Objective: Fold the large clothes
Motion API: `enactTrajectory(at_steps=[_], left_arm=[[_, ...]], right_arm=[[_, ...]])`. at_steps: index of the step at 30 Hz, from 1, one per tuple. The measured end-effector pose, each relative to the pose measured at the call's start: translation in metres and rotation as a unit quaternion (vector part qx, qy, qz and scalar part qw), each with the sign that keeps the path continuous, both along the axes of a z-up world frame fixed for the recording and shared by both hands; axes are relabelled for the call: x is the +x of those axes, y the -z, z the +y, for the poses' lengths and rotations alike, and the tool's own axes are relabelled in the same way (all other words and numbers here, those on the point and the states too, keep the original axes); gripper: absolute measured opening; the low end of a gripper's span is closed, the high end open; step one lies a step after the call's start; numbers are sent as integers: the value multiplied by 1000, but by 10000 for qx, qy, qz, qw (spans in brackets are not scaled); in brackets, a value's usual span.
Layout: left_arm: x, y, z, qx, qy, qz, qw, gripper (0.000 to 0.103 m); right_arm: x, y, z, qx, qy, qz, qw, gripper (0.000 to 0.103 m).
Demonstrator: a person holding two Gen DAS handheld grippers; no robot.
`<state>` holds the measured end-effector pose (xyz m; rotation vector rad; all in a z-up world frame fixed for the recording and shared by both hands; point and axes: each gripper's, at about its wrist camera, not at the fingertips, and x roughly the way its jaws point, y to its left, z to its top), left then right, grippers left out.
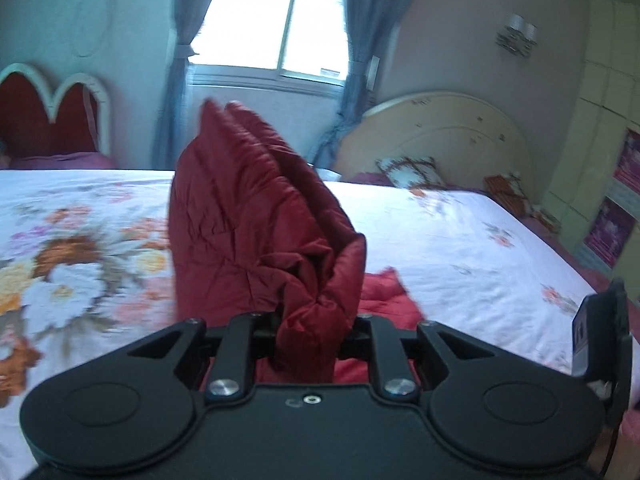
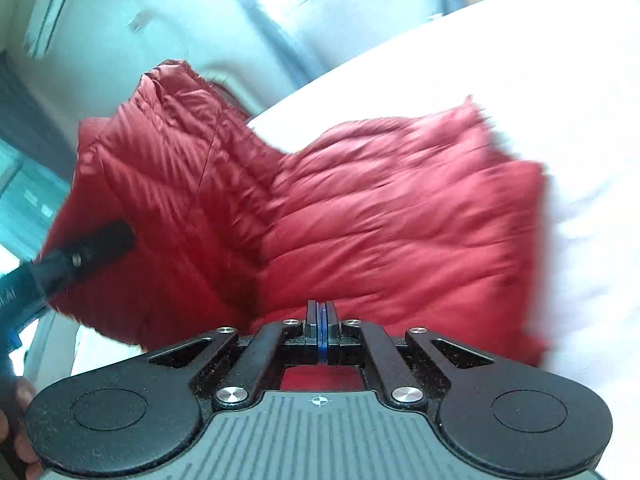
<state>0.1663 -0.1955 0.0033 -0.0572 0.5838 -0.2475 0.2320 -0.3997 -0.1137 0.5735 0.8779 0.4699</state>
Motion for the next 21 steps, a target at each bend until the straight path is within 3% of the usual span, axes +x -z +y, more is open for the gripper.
enactTrajectory(at_steps=[3, 6, 8, 10, 12, 13, 14, 15, 16, 17, 18, 19, 21], left_arm=[[10, 12, -29, 60, 335, 217, 9992, 18], [26, 41, -56, 66, 792, 768, 9939, 19], [37, 68, -68, -127, 1198, 1211, 9853, 36], [41, 89, -72, -229, 1321, 1494, 9796, 40], [37, 88, -67, -549, 1485, 1587, 9745, 60], [32, 81, -63, -809, 1584, 1623, 9706, 77], [28, 75, -57, -1075, 1665, 1628, 9665, 85], [24, 66, -51, -1261, 1682, 1599, 9645, 85], [20, 58, -46, -1365, 1658, 1525, 9647, 80], [17, 49, -36, -1451, 1628, 1396, 9659, 67], [16, 42, -24, -1532, 1562, 1230, 9680, 58], [17, 36, -13, -1564, 1448, 1079, 9710, 44], [24, 30, 6, -1304, 1026, 752, 9833, 36]], right_arm=[[-11, 2, -35, -6, 341, 57, 9994, 0], [-22, 8, -70, 58, 776, 186, 9968, 0], [-28, 9, -92, 136, 1014, 282, 9944, 0], [-32, 11, -107, 278, 1084, 361, 9931, 0], [-33, 5, -115, 318, 1170, 348, 9920, 1], [-28, 2, -121, 286, 1230, 290, 9916, 21], [-26, -1, -123, 285, 1281, 216, 9911, 49], [-26, -6, -125, 317, 1384, 53, 9899, 98], [-25, -9, -125, 409, 1411, -216, 9889, 100], [-19, -11, -125, 473, 1320, -363, 9894, 99], [-15, -15, -122, 467, 1253, -410, 9902, 91], [-7, -19, -117, 467, 1145, -450, 9913, 77], [6, -27, -107, 497, 960, -521, 9928, 67]])
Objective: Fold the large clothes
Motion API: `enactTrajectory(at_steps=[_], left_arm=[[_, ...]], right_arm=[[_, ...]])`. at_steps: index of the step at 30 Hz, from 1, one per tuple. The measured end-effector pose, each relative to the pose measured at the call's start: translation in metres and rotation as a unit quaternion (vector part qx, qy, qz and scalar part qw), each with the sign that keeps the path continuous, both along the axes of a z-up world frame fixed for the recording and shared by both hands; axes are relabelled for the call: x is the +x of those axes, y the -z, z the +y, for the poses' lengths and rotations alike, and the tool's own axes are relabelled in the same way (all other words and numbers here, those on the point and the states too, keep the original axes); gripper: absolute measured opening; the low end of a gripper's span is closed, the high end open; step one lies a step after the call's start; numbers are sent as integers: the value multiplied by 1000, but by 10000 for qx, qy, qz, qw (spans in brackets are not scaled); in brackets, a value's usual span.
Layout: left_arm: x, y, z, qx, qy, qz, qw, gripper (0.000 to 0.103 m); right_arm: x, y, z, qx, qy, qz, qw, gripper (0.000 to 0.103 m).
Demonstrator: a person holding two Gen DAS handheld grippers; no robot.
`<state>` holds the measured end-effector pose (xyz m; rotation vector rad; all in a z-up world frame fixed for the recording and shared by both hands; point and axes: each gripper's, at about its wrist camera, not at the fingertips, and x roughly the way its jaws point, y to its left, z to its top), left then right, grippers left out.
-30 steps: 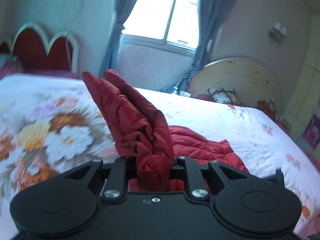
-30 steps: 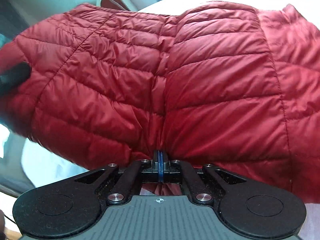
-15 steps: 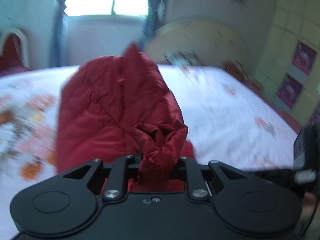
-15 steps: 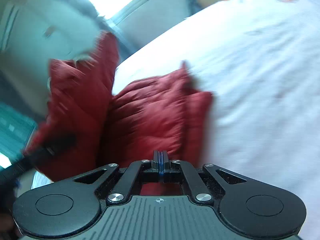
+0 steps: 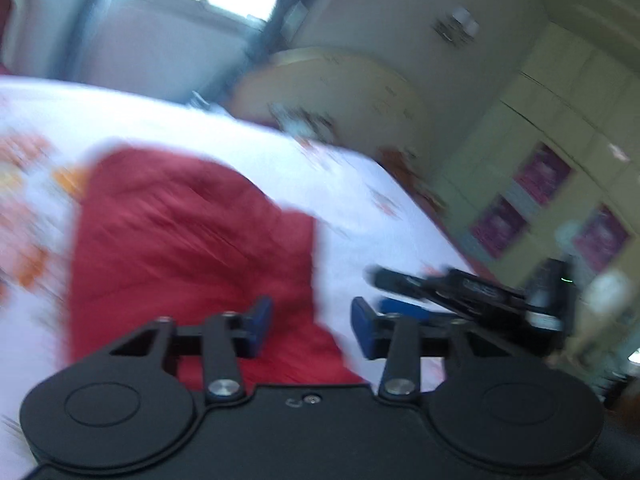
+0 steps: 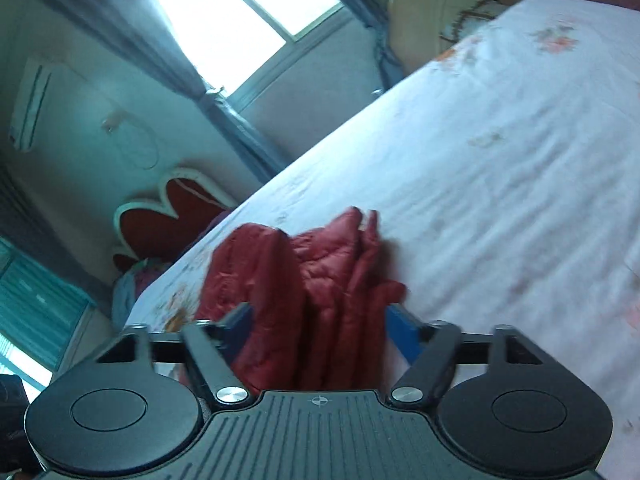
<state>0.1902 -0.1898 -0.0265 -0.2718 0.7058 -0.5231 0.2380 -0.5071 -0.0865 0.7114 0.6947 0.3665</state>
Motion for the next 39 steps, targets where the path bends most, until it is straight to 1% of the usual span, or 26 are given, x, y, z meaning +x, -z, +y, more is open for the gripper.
enactTrajectory(at_steps=[1, 2, 3, 6, 7, 8, 9, 10, 11, 12, 13, 14, 16, 21, 26, 28, 34, 36, 39], left_arm=[[7, 0, 11, 219, -283, -79, 9993, 29], [15, 1, 21, 370, -530, -98, 9979, 27], [24, 2, 32, 414, -695, -119, 9967, 27], [51, 13, 48, 658, -872, -135, 9939, 27], [62, 19, 47, 696, -888, -103, 9936, 26], [70, 24, 50, 677, -902, -47, 9936, 22], [76, 27, 50, 645, -870, 8, 9941, 22], [82, 32, 51, 645, -816, 42, 9946, 22], [87, 36, 51, 663, -753, 68, 9949, 22], [91, 40, 49, 656, -652, 104, 9957, 22], [93, 43, 47, 652, -566, 123, 9962, 19], [94, 46, 44, 666, -493, 125, 9965, 18], [96, 48, 36, 750, -341, 77, 9966, 18], [104, 50, 14, 1155, 33, 46, 9933, 18], [109, 54, -4, 1418, 369, 42, 9892, 18], [112, 59, -8, 1471, 453, 113, 9880, 18], [122, 80, -20, 1684, 616, 350, 9832, 18], [124, 85, -23, 1777, 653, 393, 9811, 18], [125, 88, -25, 1852, 688, 430, 9793, 18]], right_arm=[[10, 2, 3, -2, -95, -41, 9999, 67], [18, -2, 9, -19, -154, -81, 9998, 67], [27, -5, 15, -44, -230, -142, 9996, 67], [52, -9, 37, -333, -417, -140, 9985, 67], [62, -4, 41, -425, -488, -86, 9979, 67], [69, -2, 47, -523, -506, -29, 9973, 67], [77, 3, 54, -608, -519, 16, 9968, 59], [82, 7, 58, -636, -554, 77, 9964, 40], [84, 11, 59, -636, -553, 170, 9963, 34], [86, 14, 60, -636, -529, 205, 9964, 31], [85, 16, 59, -658, -485, 201, 9964, 20], [84, 17, 57, -690, -439, 198, 9965, 15], [79, 17, 55, -790, -291, 217, 9962, 14], [72, 25, 53, -1219, 42, 409, 9917, 14], [70, 37, 53, -1338, 233, 599, 9889, 14], [71, 43, 55, -1445, 266, 704, 9866, 14], [78, 80, 53, -1331, 334, 1079, 9847, 14], [80, 85, 52, -1300, 353, 1095, 9848, 14], [81, 85, 54, -1384, 317, 1090, 9838, 14]])
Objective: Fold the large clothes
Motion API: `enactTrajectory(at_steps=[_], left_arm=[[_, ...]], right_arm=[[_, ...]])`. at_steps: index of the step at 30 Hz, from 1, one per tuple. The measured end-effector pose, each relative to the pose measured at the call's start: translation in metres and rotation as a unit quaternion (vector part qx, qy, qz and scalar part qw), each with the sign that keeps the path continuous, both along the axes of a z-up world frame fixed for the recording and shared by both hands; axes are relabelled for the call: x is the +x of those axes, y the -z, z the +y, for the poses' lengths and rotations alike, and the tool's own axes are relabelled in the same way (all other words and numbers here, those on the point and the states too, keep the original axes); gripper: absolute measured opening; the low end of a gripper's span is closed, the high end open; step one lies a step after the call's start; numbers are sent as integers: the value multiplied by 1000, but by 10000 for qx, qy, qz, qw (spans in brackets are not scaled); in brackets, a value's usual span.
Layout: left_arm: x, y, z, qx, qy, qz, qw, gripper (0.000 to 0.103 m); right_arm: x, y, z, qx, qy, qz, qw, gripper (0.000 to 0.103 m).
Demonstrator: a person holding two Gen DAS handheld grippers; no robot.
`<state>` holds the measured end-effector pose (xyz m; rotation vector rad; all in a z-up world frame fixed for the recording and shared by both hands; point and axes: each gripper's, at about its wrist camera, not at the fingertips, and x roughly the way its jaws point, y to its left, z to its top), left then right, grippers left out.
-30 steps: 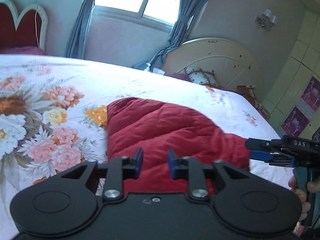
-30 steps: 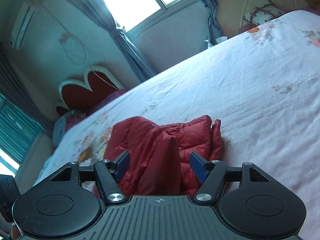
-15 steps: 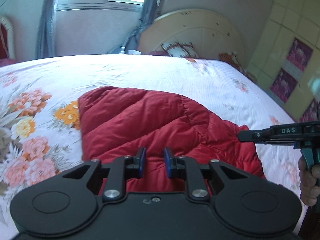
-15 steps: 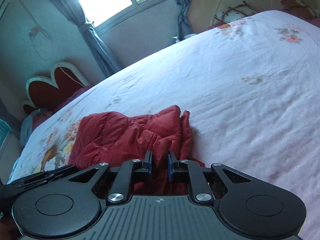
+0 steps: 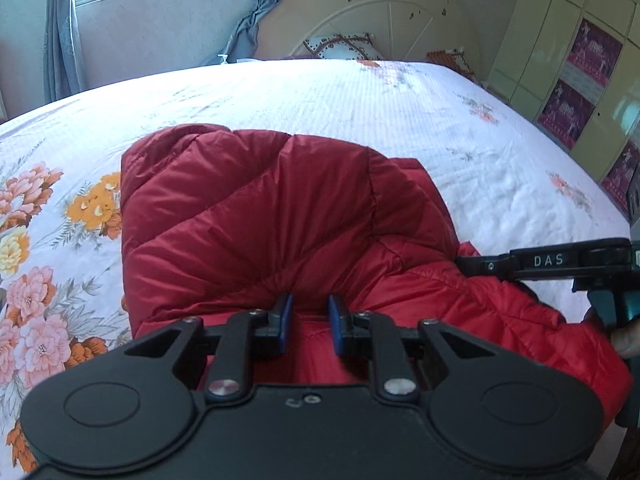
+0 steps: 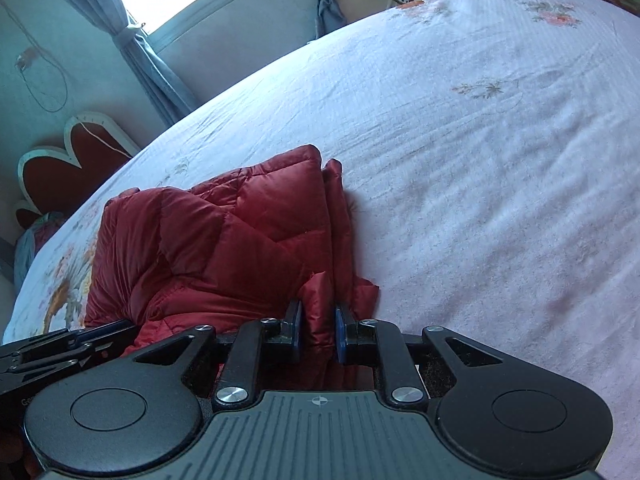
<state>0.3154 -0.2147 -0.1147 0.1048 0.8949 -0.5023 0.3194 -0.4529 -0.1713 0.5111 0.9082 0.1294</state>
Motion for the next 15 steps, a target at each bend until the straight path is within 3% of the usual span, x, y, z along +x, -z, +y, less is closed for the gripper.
enactTrajectory(at_steps=[3, 5, 7, 11, 15], left_arm=[[-1, -5, 3, 2, 120, 52, 9999, 18], [-4, -20, 15, -261, 59, -27, 9996, 35], [-6, -36, 31, -507, -126, -325, 9981, 40], [24, -44, 46, -648, -428, -478, 9958, 37], [61, -37, 44, -569, -519, -480, 9959, 32]], right_arm=[[-2, -10, -2, -48, -81, 30, 10000, 15], [-11, -31, -11, -67, 119, -175, 9998, 19], [-20, -56, -14, -111, 125, -566, 9983, 43], [3, -87, 14, -336, -522, -836, 9946, 43], [44, -86, 61, -828, -1230, -686, 9866, 43]])
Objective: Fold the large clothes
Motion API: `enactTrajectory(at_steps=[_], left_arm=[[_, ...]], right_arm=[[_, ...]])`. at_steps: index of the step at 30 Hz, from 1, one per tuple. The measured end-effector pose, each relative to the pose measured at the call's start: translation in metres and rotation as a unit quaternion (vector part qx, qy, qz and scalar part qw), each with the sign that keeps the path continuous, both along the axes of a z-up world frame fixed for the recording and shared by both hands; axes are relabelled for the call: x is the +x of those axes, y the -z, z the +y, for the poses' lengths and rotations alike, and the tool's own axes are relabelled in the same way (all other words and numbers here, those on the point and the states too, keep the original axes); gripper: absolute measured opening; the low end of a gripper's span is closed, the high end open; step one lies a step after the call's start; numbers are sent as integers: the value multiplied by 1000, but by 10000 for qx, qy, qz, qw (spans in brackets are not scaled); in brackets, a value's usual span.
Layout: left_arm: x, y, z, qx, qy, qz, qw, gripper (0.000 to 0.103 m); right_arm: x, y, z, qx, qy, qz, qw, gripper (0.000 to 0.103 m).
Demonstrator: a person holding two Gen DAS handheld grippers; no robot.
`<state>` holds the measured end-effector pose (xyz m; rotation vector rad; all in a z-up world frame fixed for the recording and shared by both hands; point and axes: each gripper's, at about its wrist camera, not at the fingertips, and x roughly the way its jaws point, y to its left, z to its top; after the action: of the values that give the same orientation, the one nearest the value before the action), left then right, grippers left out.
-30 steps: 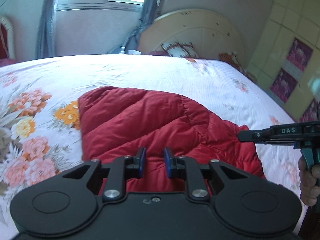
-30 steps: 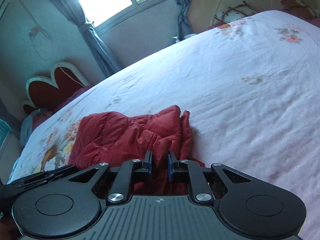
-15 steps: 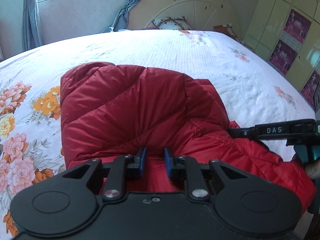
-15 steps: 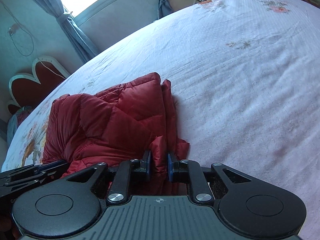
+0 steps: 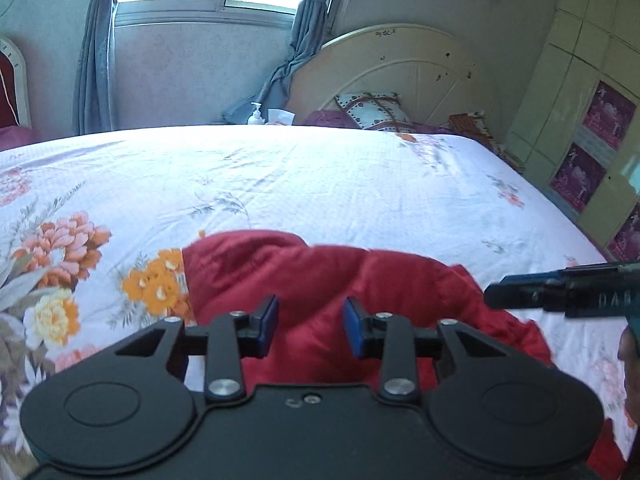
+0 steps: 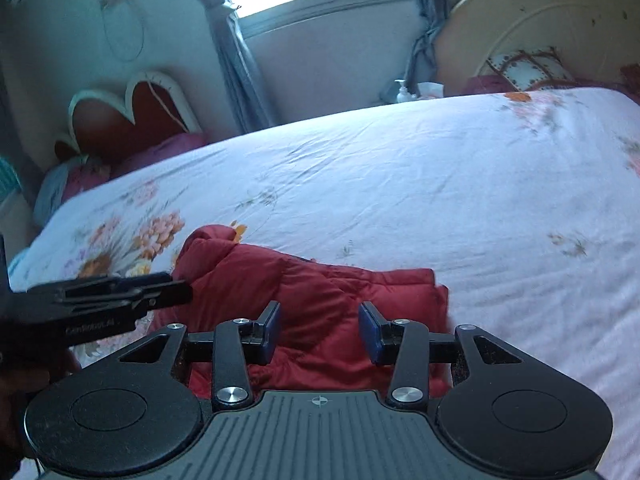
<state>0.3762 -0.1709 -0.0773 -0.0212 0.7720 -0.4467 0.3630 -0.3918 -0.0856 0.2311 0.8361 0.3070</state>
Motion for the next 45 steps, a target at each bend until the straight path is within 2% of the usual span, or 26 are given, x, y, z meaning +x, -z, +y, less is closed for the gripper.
enactTrajectory(at_steps=[3, 6, 10, 15, 18, 21, 23, 24, 25, 26, 27, 30, 31, 33, 36, 39, 42, 45], left_arm=[[16, 9, -5, -100, 144, 73, 9998, 31], [23, 17, -20, 20, 396, 115, 9991, 31], [37, 33, -34, 177, 604, 343, 9974, 31], [50, 54, -48, 352, 862, 552, 9941, 31], [48, 57, -58, 674, 985, 456, 9918, 31], [46, 49, -58, 781, 1016, 443, 9908, 33], [35, 32, -50, 703, 934, 357, 9925, 37], [25, 19, -44, 623, 954, 226, 9932, 38], [12, 7, -37, 505, 980, 100, 9939, 38], [-2, -2, -30, 347, 1033, 29, 9940, 38], [-18, -8, -24, 209, 1121, -12, 9935, 38], [-59, -11, -17, 130, 1295, -13, 9915, 38], [-70, -8, -18, 149, 1363, -4, 9906, 38], [-85, 5, -24, 458, 1380, 24, 9894, 39], [-85, 27, -27, 648, 1207, 130, 9905, 40], [-81, 35, -29, 686, 1073, 200, 9917, 39], [-89, 24, -28, 706, 1039, 174, 9919, 37], [-121, -5, -17, 446, 1097, -58, 9929, 37]], right_arm=[[16, 17, 16, -241, -146, 204, 9994, 43], [21, 42, 9, -415, 17, 440, 9982, 36], [21, 65, -8, -310, 311, 641, 9970, 36], [20, 83, -28, 245, 665, 845, 9939, 36], [19, 83, -27, 226, 720, 785, 9941, 35], [20, 79, -24, 153, 685, 809, 9943, 36], [13, 65, -27, 170, 786, 827, 9933, 36], [5, 54, -30, 183, 796, 671, 9944, 39], [-5, 43, -33, 233, 753, 500, 9956, 54], [-16, 32, -33, 288, 710, 388, 9963, 63], [-27, 23, -33, 345, 620, 297, 9970, 66], [-54, 14, -20, 234, 240, 257, 9991, 66], [-60, 17, -14, 92, 129, 290, 9995, 59], [-66, 30, -3, -175, 23, 322, 9993, 56], [-67, 52, 1, -210, 52, 373, 9991, 56], [-65, 67, 1, -237, 72, 376, 9990, 56], [-66, 56, -3, -187, 90, 476, 9987, 57], [-91, 22, -10, 23, -17, 120, 9999, 56]])
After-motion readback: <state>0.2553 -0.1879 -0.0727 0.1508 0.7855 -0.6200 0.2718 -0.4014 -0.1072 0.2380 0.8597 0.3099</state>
